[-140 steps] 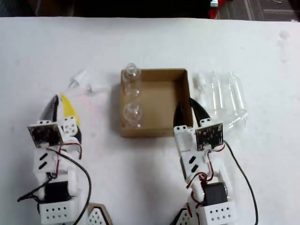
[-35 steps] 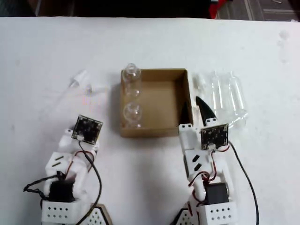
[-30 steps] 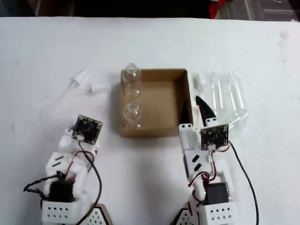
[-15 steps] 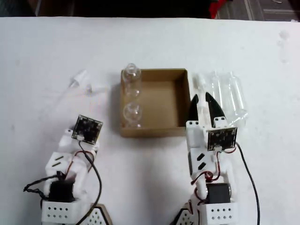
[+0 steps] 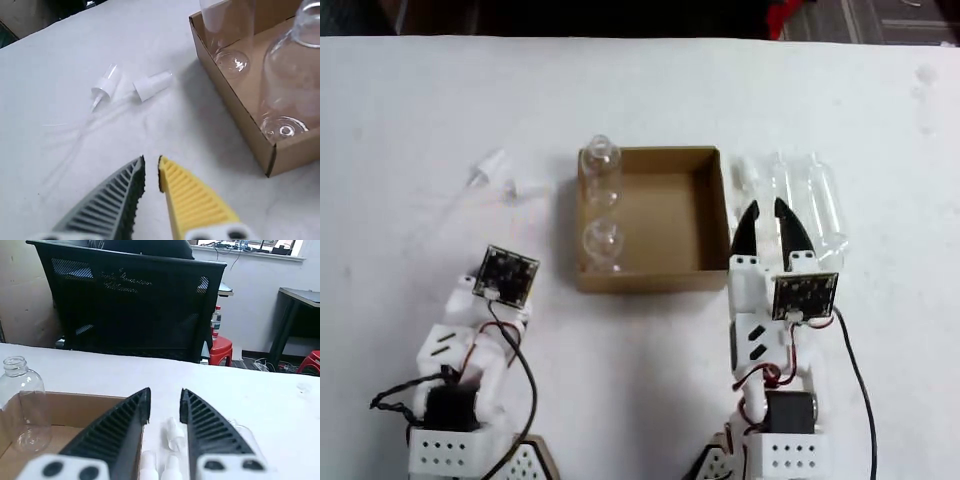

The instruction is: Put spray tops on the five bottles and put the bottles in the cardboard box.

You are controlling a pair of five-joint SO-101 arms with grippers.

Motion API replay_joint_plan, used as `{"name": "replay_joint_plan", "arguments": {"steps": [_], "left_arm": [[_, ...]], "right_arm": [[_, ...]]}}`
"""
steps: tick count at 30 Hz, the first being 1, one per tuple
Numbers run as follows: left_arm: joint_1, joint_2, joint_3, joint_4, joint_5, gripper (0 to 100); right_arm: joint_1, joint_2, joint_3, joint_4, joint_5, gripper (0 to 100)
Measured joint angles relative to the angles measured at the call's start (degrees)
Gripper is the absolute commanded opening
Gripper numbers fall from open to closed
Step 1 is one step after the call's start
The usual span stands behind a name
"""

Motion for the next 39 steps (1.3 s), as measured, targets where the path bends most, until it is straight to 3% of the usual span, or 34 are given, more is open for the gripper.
{"name": "replay_joint_plan", "arguments": {"steps": [4, 12, 17, 25, 39], "left_arm": [[0.0, 0.0, 0.0, 0.0, 0.0, 6], [0.0, 0.0, 0.0, 0.0, 0.0, 6], [0.0, 0.0, 0.0, 0.0, 0.0, 6], [0.0, 0.0, 0.0, 0.0, 0.0, 6], [0.0, 0.0, 0.0, 0.0, 0.0, 6]], "right_arm": [[0.88, 0.0, 0.0, -1.85, 0.0, 8.4], [9.41, 0.0, -6.33, -2.29, 0.0, 8.5], [13.1, 2.29, -15.38, 2.11, 0.0, 8.4], [14.42, 26.37, -34.64, 10.11, 0.0, 8.4], [23.65, 68.75, -66.55, 32.26, 0.0, 8.7]]}}
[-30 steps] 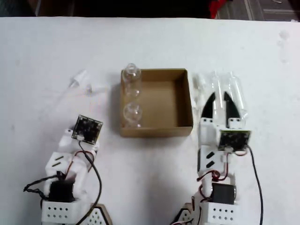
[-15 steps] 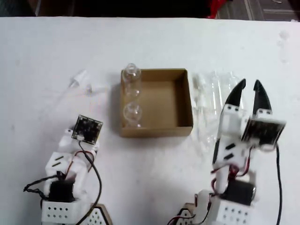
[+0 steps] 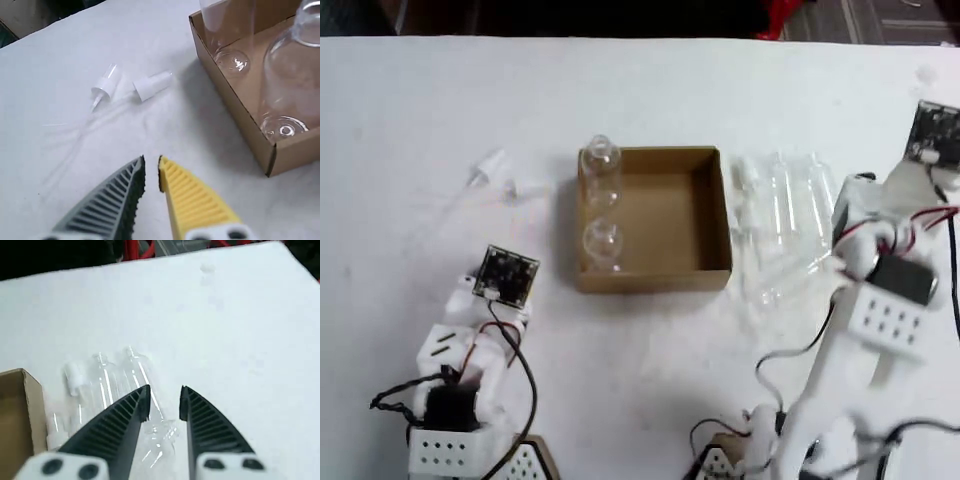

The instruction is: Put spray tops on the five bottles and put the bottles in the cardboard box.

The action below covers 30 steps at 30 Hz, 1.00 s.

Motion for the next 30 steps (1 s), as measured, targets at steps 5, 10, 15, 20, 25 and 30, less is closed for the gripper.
{"name": "replay_joint_plan", "arguments": {"steps": [5, 10, 15, 20, 25, 30], "left_arm": [[0.0, 0.0, 0.0, 0.0, 0.0, 6], [0.0, 0.0, 0.0, 0.0, 0.0, 6], [0.7, 0.0, 0.0, 0.0, 0.0, 6], [1.58, 0.0, 0.0, 0.0, 0.0, 6], [1.49, 0.0, 0.0, 1.05, 0.0, 6], [1.49, 0.0, 0.0, 1.93, 0.0, 6]], "right_arm": [[2.73, 13.54, -9.32, 7.03, 0.0, 9.4], [4.75, 25.58, -14.07, 10.46, -5.01, 15.2], [4.66, 32.62, -14.51, 10.73, -6.77, 14.2], [4.75, 34.9, -14.59, 10.73, -10.02, 14.5], [4.75, 35.25, -14.59, 11.16, -20.4, 14.5], [4.75, 37.27, -14.68, 11.16, -23.47, 14.5]]}}
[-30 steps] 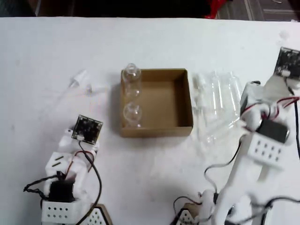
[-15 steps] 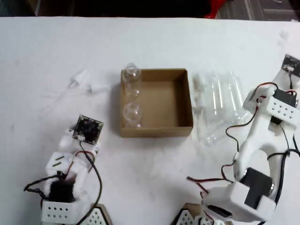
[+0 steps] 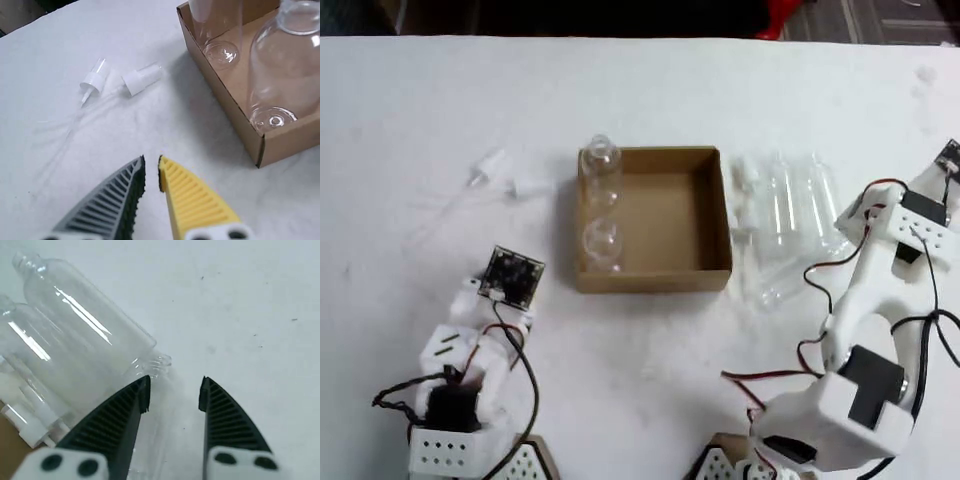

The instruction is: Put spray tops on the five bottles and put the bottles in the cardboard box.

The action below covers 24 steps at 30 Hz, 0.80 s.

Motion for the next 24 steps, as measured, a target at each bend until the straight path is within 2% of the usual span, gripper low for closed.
{"name": "replay_joint_plan", "arguments": {"steps": [9, 21, 24], "left_arm": [[0.0, 0.0, 0.0, 0.0, 0.0, 6], [1.14, 0.0, 0.0, 0.0, 0.0, 6], [1.93, 0.0, 0.0, 0.09, -2.29, 6]], "right_arm": [[0.0, 6.86, -1.49, -2.2, -6.24, 14.5], [-1.49, 7.3, -4.13, -2.2, -7.03, 14.5], [-2.73, 7.56, -6.15, -2.2, -7.03, 14.5]]}}
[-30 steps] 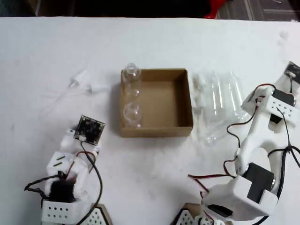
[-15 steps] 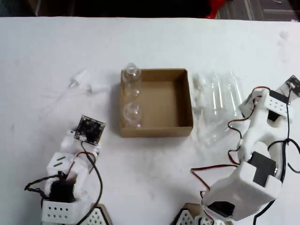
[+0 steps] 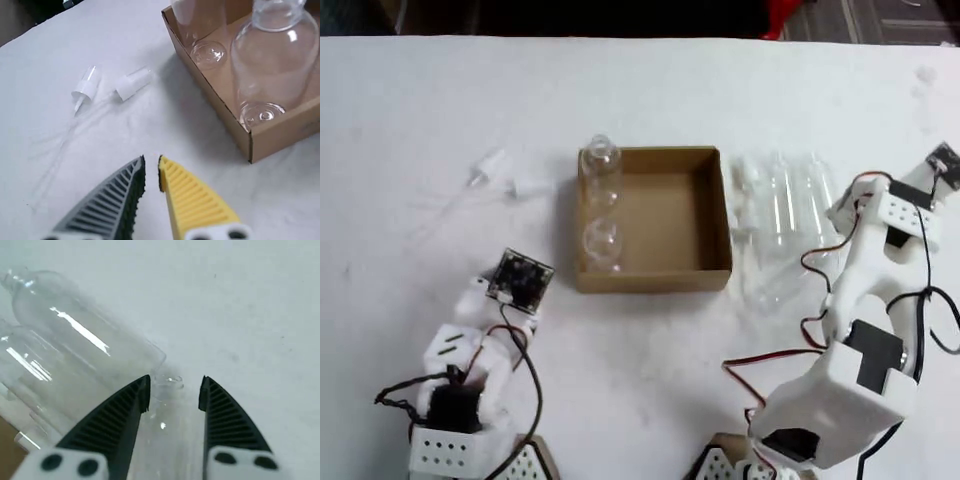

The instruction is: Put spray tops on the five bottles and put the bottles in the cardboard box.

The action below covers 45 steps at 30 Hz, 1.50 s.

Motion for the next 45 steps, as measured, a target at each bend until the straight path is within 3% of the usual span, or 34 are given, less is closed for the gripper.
{"name": "replay_joint_plan", "arguments": {"steps": [7, 45], "left_arm": [[0.26, 0.0, 0.0, 1.49, -3.34, 6], [0.26, 0.0, 0.0, 1.49, -3.34, 6]], "right_arm": [[-0.88, 4.31, -0.97, 0.0, 0.0, 14.5], [-0.88, 5.63, -0.97, 5.1, 0.0, 14.0]]}}
